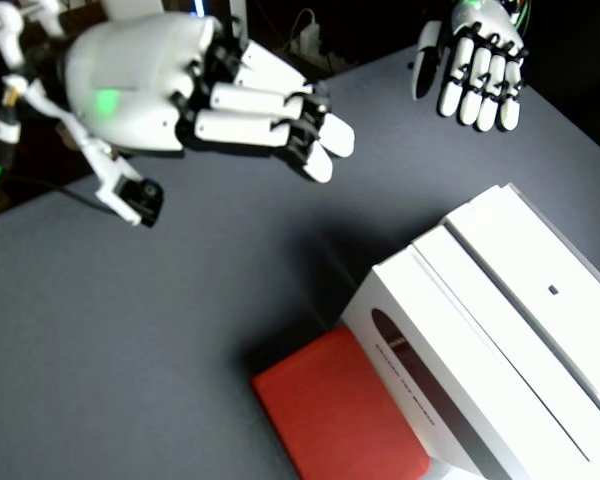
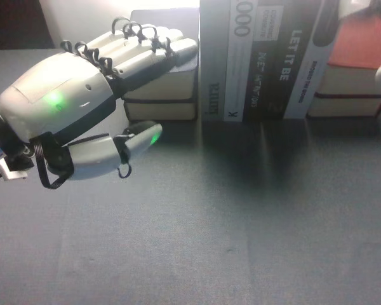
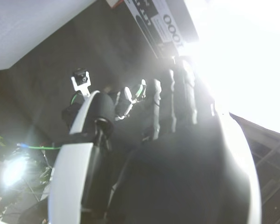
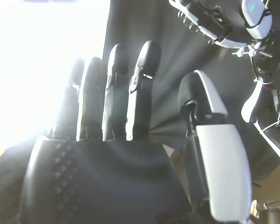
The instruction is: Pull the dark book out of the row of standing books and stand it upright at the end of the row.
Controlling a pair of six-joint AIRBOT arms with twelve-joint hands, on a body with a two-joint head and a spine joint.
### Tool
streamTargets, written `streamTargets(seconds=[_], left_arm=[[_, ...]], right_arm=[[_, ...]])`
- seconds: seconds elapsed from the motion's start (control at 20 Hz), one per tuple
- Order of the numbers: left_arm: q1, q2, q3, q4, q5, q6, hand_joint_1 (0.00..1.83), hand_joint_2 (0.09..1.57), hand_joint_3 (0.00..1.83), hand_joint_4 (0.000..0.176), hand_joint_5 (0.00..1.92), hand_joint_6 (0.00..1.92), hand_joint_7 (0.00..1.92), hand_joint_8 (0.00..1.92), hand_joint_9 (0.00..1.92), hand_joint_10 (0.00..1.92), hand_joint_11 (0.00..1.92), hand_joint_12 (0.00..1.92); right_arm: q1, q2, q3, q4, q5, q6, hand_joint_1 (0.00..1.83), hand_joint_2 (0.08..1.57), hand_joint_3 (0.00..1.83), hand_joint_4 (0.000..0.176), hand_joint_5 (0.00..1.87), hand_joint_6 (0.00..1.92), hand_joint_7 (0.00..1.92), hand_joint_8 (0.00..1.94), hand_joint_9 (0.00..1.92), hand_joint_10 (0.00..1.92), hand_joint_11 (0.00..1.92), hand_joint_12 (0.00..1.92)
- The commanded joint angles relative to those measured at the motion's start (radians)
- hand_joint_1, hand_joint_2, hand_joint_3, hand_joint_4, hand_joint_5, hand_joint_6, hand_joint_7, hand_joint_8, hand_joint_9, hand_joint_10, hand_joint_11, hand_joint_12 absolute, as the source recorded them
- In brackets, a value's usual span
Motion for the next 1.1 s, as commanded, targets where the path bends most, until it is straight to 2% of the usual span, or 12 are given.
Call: streamTargets(seconds=[0.0,0.1,0.2,0.25,0.3,0.45,0.5,0.55,0.7,0.85,0.95,1.05], left_arm=[[-0.015,-0.008,-0.001,-0.025,-0.132,0.000,0.44,1.46,0.03,0.000,0.01,0.01,0.00,0.00,0.00,0.00,0.00,1.24],[-0.015,-0.009,-0.001,-0.026,-0.133,0.000,0.42,1.46,0.01,0.000,0.01,0.01,0.00,0.00,0.00,0.00,0.00,1.26],[-0.014,-0.012,0.000,-0.025,-0.133,0.001,0.36,1.48,0.01,0.000,0.00,0.00,0.00,0.00,0.01,0.00,0.00,1.34],[-0.014,-0.011,0.001,-0.026,-0.133,0.002,0.41,1.47,0.00,0.000,0.01,0.00,0.00,0.00,0.01,0.01,0.00,1.29],[-0.014,-0.011,0.000,-0.026,-0.132,0.001,0.43,1.46,0.00,0.000,0.01,0.00,0.00,0.00,0.01,0.00,0.00,1.26],[-0.014,-0.014,0.002,-0.025,-0.133,0.002,0.45,1.46,0.00,0.000,0.03,0.01,0.00,0.00,0.02,0.01,0.00,1.29],[-0.014,-0.013,0.002,-0.026,-0.134,0.002,0.45,1.46,0.00,0.000,0.03,0.01,0.00,0.00,0.03,0.01,0.00,1.29],[-0.013,-0.012,0.002,-0.026,-0.134,0.002,0.45,1.46,0.00,0.000,0.02,0.00,0.00,0.00,0.02,0.01,0.00,1.29],[-0.010,-0.013,0.003,-0.030,-0.134,0.002,0.48,1.45,0.00,0.000,0.00,0.00,0.00,0.00,0.00,0.00,0.00,1.23],[0.000,-0.005,0.000,-0.036,-0.130,0.008,0.56,1.43,0.00,0.000,0.00,0.00,0.01,0.00,0.03,0.01,0.00,1.06],[0.017,0.014,-0.016,-0.055,-0.131,0.033,0.70,1.40,0.00,0.000,0.07,0.01,0.06,0.01,0.09,0.04,0.00,1.12],[0.024,0.027,-0.020,-0.064,-0.141,0.033,0.60,1.44,0.00,0.000,0.06,0.00,0.01,0.00,0.04,0.02,0.00,0.99]], right_arm=[[0.006,0.001,0.000,0.026,0.133,-0.001,0.38,1.39,0.04,0.000,0.00,0.00,0.00,0.00,0.00,0.00,0.00,0.00],[0.002,-0.001,0.000,0.032,0.136,-0.002,0.37,1.39,0.03,0.000,0.00,0.00,0.00,0.00,0.00,0.00,0.02,0.01],[-0.002,-0.002,0.000,0.036,0.140,-0.003,0.41,1.41,0.00,0.000,0.00,0.00,0.00,0.00,0.00,0.00,0.00,0.30],[-0.002,-0.002,0.000,0.038,0.141,-0.004,0.41,1.41,0.00,0.000,0.00,0.00,0.00,0.00,0.00,0.00,0.00,0.42],[-0.003,-0.002,0.000,0.038,0.142,-0.004,0.42,1.41,0.00,0.000,0.00,0.00,0.00,0.00,0.00,0.00,0.00,0.25],[-0.006,-0.005,0.001,0.038,0.142,-0.004,0.38,1.40,0.00,0.000,0.00,0.00,0.00,0.00,0.00,0.00,0.00,0.07],[-0.006,-0.005,0.001,0.038,0.143,-0.004,0.37,1.40,0.00,0.000,0.00,0.00,0.00,0.00,0.00,0.00,0.00,0.18],[-0.006,-0.005,0.001,0.038,0.146,-0.004,0.33,1.41,0.00,0.000,0.00,0.00,0.00,0.00,0.00,0.00,0.00,0.04],[-0.006,-0.007,0.001,0.038,0.151,-0.006,0.26,1.41,0.00,0.000,0.00,0.00,0.00,0.00,0.00,0.00,0.00,0.00],[-0.005,-0.007,0.003,0.046,0.152,-0.021,0.40,1.36,0.00,0.000,0.00,0.00,0.00,0.00,0.00,0.00,0.00,0.00],[-0.005,-0.014,0.019,0.055,0.151,-0.027,0.47,1.36,0.00,0.011,0.00,0.00,0.00,0.00,0.00,0.00,0.00,0.00],[-0.005,-0.023,0.031,0.062,0.143,-0.036,0.55,1.38,0.00,0.000,0.00,0.00,0.00,0.00,0.00,0.00,0.00,0.00]])
